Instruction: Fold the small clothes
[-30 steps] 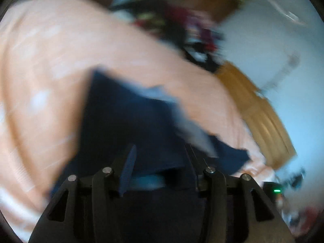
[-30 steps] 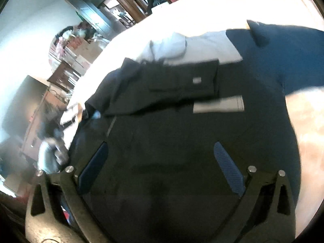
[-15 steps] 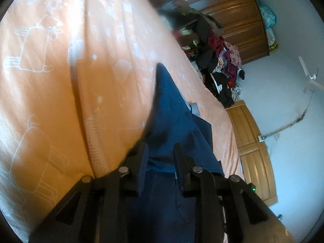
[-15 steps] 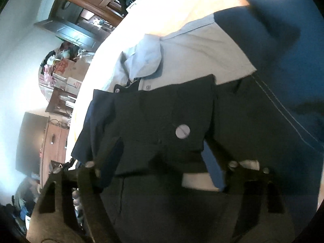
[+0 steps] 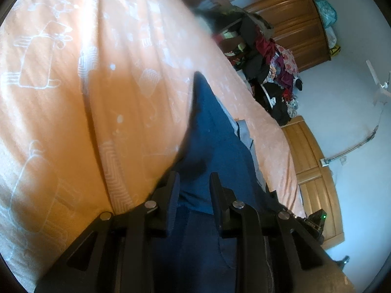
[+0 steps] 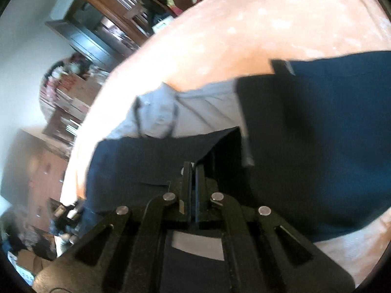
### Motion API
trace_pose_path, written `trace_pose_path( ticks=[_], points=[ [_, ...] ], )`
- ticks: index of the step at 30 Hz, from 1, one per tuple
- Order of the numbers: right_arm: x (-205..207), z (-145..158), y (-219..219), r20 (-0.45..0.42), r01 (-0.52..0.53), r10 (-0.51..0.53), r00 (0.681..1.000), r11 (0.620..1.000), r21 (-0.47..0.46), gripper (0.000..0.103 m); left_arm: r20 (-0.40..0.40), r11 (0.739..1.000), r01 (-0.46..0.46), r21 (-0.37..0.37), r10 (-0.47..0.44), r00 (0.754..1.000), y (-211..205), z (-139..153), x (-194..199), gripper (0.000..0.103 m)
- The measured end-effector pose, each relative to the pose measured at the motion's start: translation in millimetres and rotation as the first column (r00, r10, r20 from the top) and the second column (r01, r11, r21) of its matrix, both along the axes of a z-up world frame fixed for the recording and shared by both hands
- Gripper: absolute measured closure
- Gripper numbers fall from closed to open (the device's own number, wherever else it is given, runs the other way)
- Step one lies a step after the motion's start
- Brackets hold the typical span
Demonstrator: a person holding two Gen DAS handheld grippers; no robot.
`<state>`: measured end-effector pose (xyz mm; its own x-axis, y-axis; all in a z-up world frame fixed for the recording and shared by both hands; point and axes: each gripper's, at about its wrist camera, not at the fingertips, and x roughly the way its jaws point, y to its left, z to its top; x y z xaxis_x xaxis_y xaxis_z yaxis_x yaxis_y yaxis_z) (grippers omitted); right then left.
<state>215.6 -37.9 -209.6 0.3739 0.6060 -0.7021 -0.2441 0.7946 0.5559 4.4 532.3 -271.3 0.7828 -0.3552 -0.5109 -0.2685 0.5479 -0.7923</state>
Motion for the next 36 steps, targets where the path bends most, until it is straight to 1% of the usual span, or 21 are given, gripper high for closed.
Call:
trace_pose_path(
  ticks=[2,3,5,7,9,10,11,12,13,15,16,17,19,20,22,23,25,27,29,34,36],
  points=[
    [-5,-12,3,-0.028,-0.042,0.040,0.999,0.998,-0.055,0.095,-0.003,1.000,-0.001,0.003,0.001,1.000,0,0,0,0.075],
    [-10,-13,7,-0.018,-0.043,0.042,0.999,0.993,-0.112,0.092,-0.003,1.000,-0.001,0.003,0.001,1.000,1,0,0,0.075],
    [-25,1,10,0.077,-0.005,0.021,0.997,0.980,-0.197,0.087,-0.002,1.000,0.000,0.004,0.000,1.000,1,0,0,0.075],
    [-35,17,10,0.163,0.050,-0.022,0.986,0.984,-0.171,0.078,-0.002,1.000,-0.001,0.004,0.001,1.000,0,0,-1,0.075],
    [-39,25,18,0.217,0.049,-0.018,0.976,0.989,-0.142,0.076,-0.003,1.000,-0.001,0.005,0.001,1.000,0,-1,0,0.075],
    [-38,18,31,0.212,-0.011,0.040,0.976,0.990,-0.137,0.073,-0.003,1.000,-0.001,0.007,0.002,1.000,1,-1,0,0.075],
    [-34,10,38,0.187,-0.055,0.079,0.979,0.990,-0.132,0.063,-0.004,1.000,-0.002,0.009,0.002,1.000,0,1,1,0.075],
    [-28,-8,49,0.121,-0.122,0.137,0.983,0.985,-0.122,0.056,-0.004,1.000,-0.001,0.009,0.001,1.000,1,1,2,0.075],
    [-22,-36,58,0.016,-0.181,0.185,0.983,0.976,-0.120,0.052,-0.004,1.000,-0.001,0.010,0.001,1.000,1,1,2,0.075],
    [-22,-41,49,0.032,-0.174,0.176,0.984,0.982,-0.069,0.053,-0.005,1.000,0.001,0.010,-0.001,1.000,1,3,3,0.075],
    [-20,-35,41,0.003,-0.172,0.173,0.985,0.983,-0.061,0.055,-0.006,1.000,0.000,0.011,0.000,1.000,0,4,3,0.075],
    [-21,-26,31,0.007,-0.163,0.164,0.986,0.984,-0.069,0.054,-0.007,1.000,0.001,0.011,-0.001,1.000,1,5,4,0.075],
    [-18,3,-18,0.080,-0.101,0.101,0.992,0.995,-0.007,0.055,-0.008,1.000,0.002,0.011,-0.002,1.000,2,5,6,0.075],
    [-14,14,-51,0.096,-0.042,0.039,0.995,0.999,0.025,0.054,-0.009,1.000,0.002,0.012,-0.002,1.000,2,5,6,0.075],
    [-2,25,-119,0.102,0.098,-0.105,0.989,0.993,0.066,0.054,-0.008,1.000,0.003,0.015,-0.002,1.000,3,5,7,0.075],
    [7,25,-151,0.095,0.172,-0.179,0.979,0.982,0.078,0.054,-0.007,1.000,0.002,0.012,-0.002,1.000,4,5,7,0.075],
    [19,21,-233,0.065,0.345,-0.349,0.935,0.936,0.070,0.053,-0.006,1.000,0.000,0.009,0.000,1.000,5,6,7,0.075],
    [25,15,-296,0.020,0.472,-0.474,0.880,0.878,0.077,0.053,-0.006,1.000,0.001,0.009,-0.001,1.000,4,6,7,0.075],
    [28,12,-352,0.002,0.556,-0.559,0.829,0.826,0.086,0.053,-0.006,1.000,-0.001,0.010,0.001,1.000,6,6,8,0.075],
    [37,-1,-419,-0.030,0.647,-0.648,0.761,0.757,0.084,0.052,-0.006,1.000,-0.003,0.012,0.003,1.000,7,4,8,0.075],
    [39,-4,-425,-0.027,0.654,-0.654,0.756,0.752,0.082,0.052,-0.007,1.000,-0.003,0.015,0.003,1.000,7,5,8,0.075]
  ],
)
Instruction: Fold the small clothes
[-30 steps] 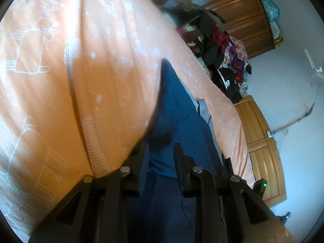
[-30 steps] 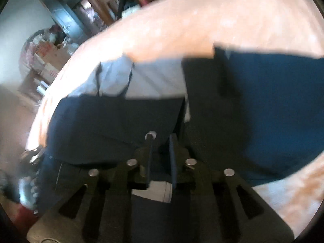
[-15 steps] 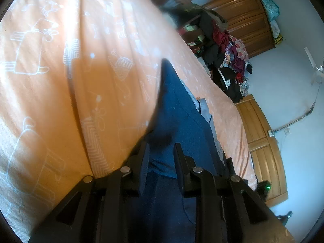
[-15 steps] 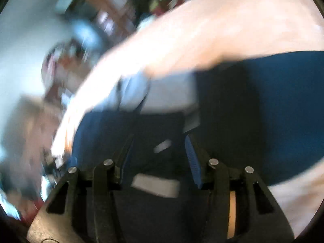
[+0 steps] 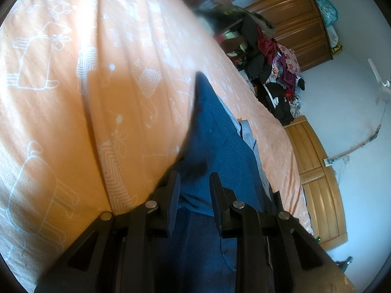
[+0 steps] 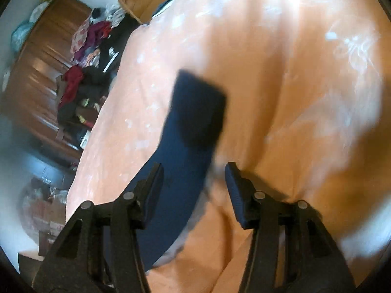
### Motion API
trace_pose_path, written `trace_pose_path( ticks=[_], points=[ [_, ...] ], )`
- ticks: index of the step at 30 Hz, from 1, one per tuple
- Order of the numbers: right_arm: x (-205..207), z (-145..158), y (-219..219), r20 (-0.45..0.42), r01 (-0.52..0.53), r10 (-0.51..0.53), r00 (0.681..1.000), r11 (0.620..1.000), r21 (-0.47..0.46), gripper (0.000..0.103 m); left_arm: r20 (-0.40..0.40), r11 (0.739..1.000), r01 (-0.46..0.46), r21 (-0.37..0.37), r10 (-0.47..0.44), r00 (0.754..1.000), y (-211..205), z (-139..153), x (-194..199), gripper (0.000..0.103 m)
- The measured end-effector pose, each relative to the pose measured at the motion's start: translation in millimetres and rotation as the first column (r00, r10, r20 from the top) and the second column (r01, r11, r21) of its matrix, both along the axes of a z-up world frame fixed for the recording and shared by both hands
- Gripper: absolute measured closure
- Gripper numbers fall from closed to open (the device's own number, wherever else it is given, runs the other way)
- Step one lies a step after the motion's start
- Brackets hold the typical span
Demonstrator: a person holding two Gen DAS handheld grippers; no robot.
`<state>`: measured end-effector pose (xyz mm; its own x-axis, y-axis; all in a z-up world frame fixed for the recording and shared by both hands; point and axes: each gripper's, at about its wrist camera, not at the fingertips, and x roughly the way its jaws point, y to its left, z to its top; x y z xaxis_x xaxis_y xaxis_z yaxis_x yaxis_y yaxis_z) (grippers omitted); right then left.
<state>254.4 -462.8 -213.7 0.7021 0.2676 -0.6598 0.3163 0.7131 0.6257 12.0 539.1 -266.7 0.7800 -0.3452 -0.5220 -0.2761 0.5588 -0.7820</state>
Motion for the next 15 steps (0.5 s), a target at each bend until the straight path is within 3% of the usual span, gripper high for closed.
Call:
trace_pose_path(
  ticks=[5,10,12,13,15],
  points=[
    [19,0,8,0.025,-0.056,0.057,0.998,0.998,-0.035,0.052,-0.003,1.000,-0.003,0.002,0.003,1.000,1,-1,2,0.074],
    [26,-6,4,0.013,-0.040,0.041,0.999,0.998,-0.055,0.056,-0.004,1.000,-0.003,0.004,0.003,1.000,2,-1,3,0.074],
    [31,-6,11,-0.018,-0.070,0.069,0.997,0.995,-0.076,0.070,-0.005,1.000,-0.005,0.006,0.005,1.000,2,-1,3,0.074],
    [31,-3,14,-0.022,-0.079,0.078,0.997,0.993,-0.085,0.090,-0.006,1.000,-0.007,0.006,0.007,1.000,3,-2,4,0.074],
    [27,19,35,0.046,-0.118,0.123,0.991,0.989,-0.085,0.091,-0.007,1.000,-0.009,0.009,0.009,1.000,2,-2,3,0.074]
  ],
)
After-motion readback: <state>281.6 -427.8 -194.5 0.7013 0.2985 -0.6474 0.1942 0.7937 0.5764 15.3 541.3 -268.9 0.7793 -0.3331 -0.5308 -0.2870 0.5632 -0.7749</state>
